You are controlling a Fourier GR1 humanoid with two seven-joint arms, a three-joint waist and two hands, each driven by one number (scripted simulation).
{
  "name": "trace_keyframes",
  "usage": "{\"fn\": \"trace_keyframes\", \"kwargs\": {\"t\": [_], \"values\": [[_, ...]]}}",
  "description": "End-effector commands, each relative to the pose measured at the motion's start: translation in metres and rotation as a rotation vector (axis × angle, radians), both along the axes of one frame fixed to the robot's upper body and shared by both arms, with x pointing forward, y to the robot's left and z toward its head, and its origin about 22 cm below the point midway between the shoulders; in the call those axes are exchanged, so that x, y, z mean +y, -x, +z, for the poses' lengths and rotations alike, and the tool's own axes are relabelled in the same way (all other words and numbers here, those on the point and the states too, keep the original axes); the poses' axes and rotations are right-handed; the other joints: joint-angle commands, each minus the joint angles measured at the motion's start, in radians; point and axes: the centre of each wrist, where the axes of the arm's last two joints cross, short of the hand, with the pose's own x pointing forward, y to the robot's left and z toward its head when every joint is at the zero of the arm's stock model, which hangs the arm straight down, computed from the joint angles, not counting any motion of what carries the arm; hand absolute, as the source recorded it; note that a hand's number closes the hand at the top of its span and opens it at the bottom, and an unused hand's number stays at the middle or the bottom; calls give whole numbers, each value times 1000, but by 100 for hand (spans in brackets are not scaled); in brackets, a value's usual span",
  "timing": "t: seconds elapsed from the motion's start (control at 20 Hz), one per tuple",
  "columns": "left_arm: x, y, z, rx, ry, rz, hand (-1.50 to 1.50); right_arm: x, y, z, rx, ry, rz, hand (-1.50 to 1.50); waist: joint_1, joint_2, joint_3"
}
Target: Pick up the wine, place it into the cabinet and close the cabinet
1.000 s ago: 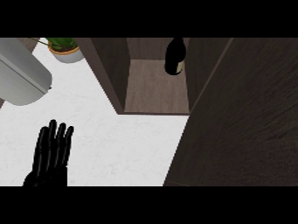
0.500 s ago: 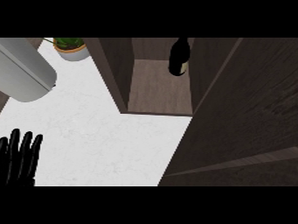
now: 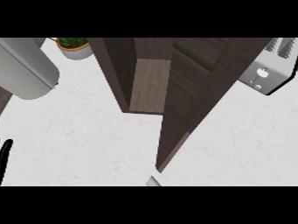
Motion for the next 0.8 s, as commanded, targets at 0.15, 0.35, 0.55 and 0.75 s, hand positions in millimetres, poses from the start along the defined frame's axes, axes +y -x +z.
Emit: {"fn": "trace_keyframes", "kwargs": {"t": [0.15,0.35,0.55,0.75], "values": [[29,-1,19,-18,-9,-20,-150,58,-34,20,-7,5,-2,150,22,5,1],[36,-2,17,-38,13,-37,-150,87,-70,39,9,34,-27,150,27,10,1],[50,2,20,-28,27,-33,-150,110,-105,59,-18,20,-58,150,26,12,3],[60,-7,34,-50,4,-53,-150,134,-133,73,-28,52,-58,150,40,18,3]]}}
